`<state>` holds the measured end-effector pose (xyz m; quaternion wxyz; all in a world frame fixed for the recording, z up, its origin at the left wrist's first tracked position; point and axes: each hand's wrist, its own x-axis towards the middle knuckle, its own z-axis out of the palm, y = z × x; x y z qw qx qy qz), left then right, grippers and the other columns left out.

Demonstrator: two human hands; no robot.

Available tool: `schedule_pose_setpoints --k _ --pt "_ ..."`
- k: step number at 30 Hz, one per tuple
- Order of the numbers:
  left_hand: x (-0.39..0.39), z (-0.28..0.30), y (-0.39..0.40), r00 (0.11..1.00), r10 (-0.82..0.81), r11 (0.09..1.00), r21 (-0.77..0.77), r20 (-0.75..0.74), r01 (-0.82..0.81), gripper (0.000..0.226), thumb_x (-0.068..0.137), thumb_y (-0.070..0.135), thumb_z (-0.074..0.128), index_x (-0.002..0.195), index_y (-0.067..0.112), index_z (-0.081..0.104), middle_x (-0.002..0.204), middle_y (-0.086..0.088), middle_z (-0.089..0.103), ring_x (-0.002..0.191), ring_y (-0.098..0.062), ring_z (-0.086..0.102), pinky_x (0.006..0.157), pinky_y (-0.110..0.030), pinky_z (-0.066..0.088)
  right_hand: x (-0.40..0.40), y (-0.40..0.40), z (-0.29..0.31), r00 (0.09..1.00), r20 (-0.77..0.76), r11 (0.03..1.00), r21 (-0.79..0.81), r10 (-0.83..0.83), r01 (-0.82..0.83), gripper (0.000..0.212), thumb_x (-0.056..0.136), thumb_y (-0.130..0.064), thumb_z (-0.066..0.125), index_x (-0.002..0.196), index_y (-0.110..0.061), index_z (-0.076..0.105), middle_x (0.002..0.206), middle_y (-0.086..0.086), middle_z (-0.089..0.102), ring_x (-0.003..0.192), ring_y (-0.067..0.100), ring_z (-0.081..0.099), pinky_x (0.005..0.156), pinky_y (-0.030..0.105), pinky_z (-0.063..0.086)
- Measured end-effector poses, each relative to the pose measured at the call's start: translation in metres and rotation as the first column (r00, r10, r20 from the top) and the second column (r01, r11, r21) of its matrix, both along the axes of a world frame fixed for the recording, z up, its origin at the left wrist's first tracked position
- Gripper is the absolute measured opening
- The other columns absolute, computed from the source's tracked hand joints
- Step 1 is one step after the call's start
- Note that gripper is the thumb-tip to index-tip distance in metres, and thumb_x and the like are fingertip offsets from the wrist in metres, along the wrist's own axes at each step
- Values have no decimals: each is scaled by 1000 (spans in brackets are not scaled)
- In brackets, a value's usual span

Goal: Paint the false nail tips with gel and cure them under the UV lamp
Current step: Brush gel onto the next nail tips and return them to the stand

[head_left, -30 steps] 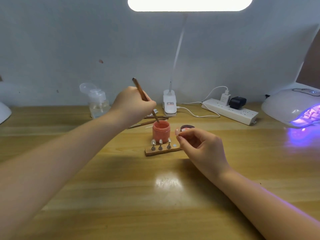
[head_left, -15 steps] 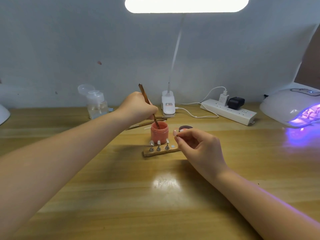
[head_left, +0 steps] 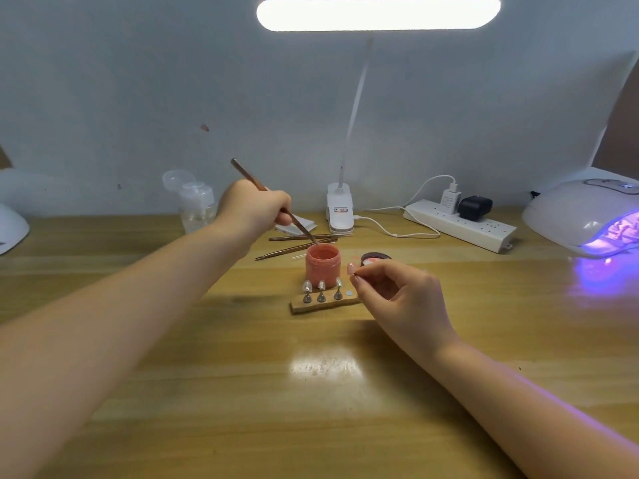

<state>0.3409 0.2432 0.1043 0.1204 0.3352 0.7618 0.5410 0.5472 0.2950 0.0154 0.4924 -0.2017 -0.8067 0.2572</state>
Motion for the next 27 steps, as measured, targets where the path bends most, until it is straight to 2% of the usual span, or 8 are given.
schedule_pose_setpoints --k 3,8,11,15,20,27 --pt "-12 -4 -8 988 34 999 31 154 -39 12 84 13 62 75 5 64 44 5 60 39 -6 40 36 -15 32 0 0 0 1000 4 1000 2 7 -7 9 81 -5 75 89 -8 76 78 4 73 71 16 69 70 38 56" --pt "-27 -18 -20 978 39 998 39 204 -48 15 85 19 64 73 10 64 49 6 63 45 -7 43 42 -16 36 -1 -1 -1 1000 17 1000 8 17 -18 8 81 -6 75 89 -7 76 77 5 72 69 17 68 68 39 56" --pt "-31 -22 -20 966 -2 995 97 260 -24 19 88 28 65 75 14 65 54 7 66 45 -4 46 46 -17 39 -1 -1 -1 1000 15 1000 7 12 -12 7 81 -6 75 89 -7 76 77 5 72 69 17 68 68 39 55" --pt "-26 -29 -14 957 -56 995 93 286 31 23 91 33 66 80 13 67 58 6 68 43 -2 49 46 -17 41 -1 -1 -1 1000 16 1000 4 12 -13 7 81 -6 74 88 -6 76 77 5 72 69 16 67 68 37 55" --pt "-31 -36 -21 960 6 997 66 279 -25 23 92 31 64 81 11 67 55 6 67 47 -4 49 47 -18 41 -1 0 0 1000 15 1000 -7 19 -19 8 82 -6 74 89 -6 76 78 6 72 70 17 68 68 38 55" --pt "-22 -41 -21 900 -51 984 175 432 -28 21 90 31 68 83 12 68 60 4 70 44 -1 54 43 -16 43 0 0 0 1000 18 1000 -4 14 -14 9 82 -6 74 90 -10 76 77 1 72 69 10 66 67 24 54"
